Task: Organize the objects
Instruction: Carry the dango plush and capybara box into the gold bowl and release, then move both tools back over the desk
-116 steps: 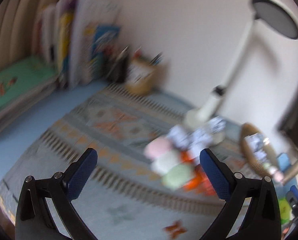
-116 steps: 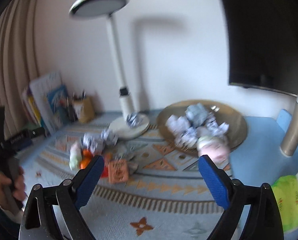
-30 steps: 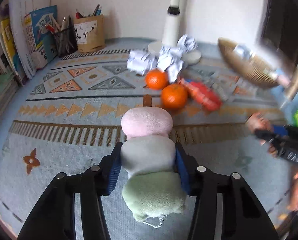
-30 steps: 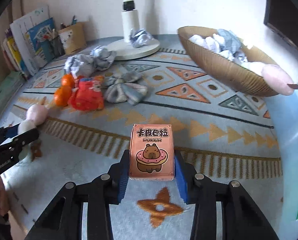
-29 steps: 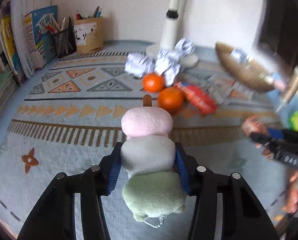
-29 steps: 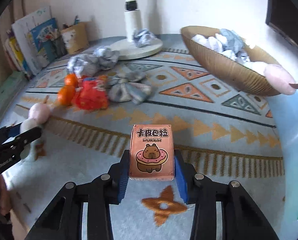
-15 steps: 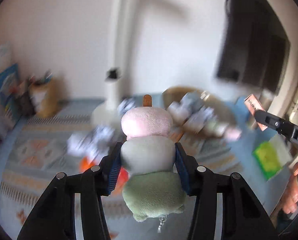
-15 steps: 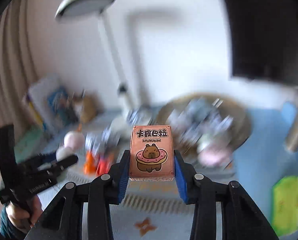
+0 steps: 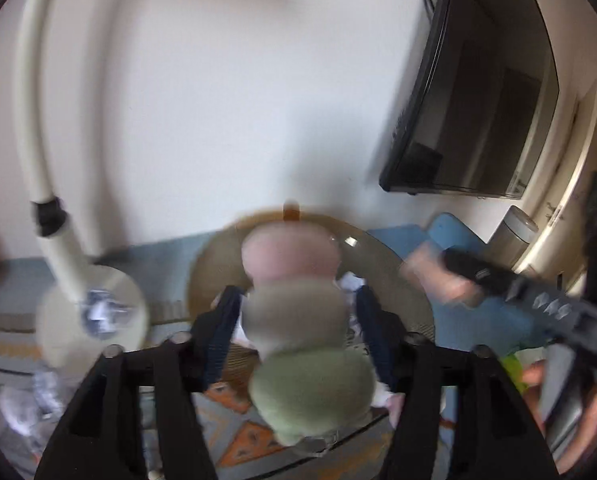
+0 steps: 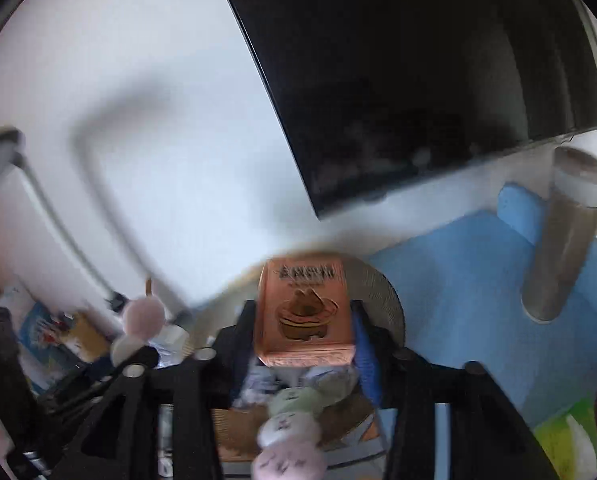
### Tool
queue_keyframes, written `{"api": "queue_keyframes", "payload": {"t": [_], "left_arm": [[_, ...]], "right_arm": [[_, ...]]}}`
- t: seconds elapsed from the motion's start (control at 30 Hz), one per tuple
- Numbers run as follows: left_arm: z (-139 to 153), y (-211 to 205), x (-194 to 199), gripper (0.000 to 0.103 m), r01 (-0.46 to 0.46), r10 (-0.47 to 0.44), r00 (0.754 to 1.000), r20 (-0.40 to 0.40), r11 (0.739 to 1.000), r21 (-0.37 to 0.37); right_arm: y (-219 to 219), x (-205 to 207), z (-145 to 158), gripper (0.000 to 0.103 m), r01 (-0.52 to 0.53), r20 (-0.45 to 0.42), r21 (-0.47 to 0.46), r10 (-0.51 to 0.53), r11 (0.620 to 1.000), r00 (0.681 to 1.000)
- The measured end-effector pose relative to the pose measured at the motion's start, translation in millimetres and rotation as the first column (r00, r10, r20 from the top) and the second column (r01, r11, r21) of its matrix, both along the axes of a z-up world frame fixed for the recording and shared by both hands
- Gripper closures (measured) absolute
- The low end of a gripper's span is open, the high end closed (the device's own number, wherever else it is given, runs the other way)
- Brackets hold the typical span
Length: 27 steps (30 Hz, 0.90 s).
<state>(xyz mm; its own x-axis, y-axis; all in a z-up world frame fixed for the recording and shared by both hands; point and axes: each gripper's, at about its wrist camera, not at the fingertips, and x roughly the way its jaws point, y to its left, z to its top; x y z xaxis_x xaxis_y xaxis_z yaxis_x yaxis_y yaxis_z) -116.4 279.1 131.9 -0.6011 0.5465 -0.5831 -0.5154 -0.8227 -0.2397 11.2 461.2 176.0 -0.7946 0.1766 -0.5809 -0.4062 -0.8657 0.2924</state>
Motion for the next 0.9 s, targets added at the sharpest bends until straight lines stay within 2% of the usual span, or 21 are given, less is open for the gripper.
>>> {"api": "queue_keyframes", "payload": {"t": [0.03,0.07,0.13,0.3,0.5,0.57,0.7,0.83,0.87,0.9], "left_arm": [[-4,2,-4,0.014,-0.02,0.02,1.0,0.007,1.0,-0.011],[-7,1,-4,0.011,-0.043,0.043,0.999,0.008,0.999,-0.018],[-13,-9,0,0.011,-0.038,0.038,0.999,0.027,0.999,0.013],[-13,-45,32,0.011,-0.075,0.072,0.996,0.046,0.994,0.074],[13,-110,89,0.01,-0.188,0.191,0.981,-0.036,0.979,0.075],[22,-138,108,0.0,-0.246,0.252,0.967,-0.05,0.965,0.092],[23,-194,140,0.001,-0.333,0.34,0.94,-0.034,0.933,0.139],[1,-245,156,0.001,-0.492,0.496,0.868,-0.016,0.864,0.11],[-12,-257,155,0.001,-0.537,0.539,0.842,-0.003,0.84,0.082],[-22,-265,154,0.001,-0.561,0.561,0.828,0.012,0.826,0.054]], "right_arm": [[3,-9,-5,0.044,0.001,0.037,-0.002,-0.001,1.0,0.999],[5,-14,-11,0.044,-0.016,0.066,-0.015,0.017,1.0,0.998],[3,-12,-19,0.044,-0.059,0.076,-0.044,0.062,0.997,0.995],[-11,8,-30,0.04,-0.068,0.09,-0.031,0.07,0.997,0.993],[-40,38,-18,0.039,-0.136,0.028,-0.038,0.137,0.99,0.99],[-49,55,-12,0.034,-0.17,-0.001,-0.021,0.17,0.985,0.985],[-93,72,-4,0.032,-0.291,-0.04,0.011,0.291,0.957,0.956],[-141,69,-22,0.026,-0.387,0.002,0.023,0.387,0.922,0.922],[-155,66,-32,0.026,-0.406,0.026,0.022,0.405,0.914,0.914],[-165,65,-40,0.026,-0.421,0.043,0.023,0.42,0.907,0.907]]}}
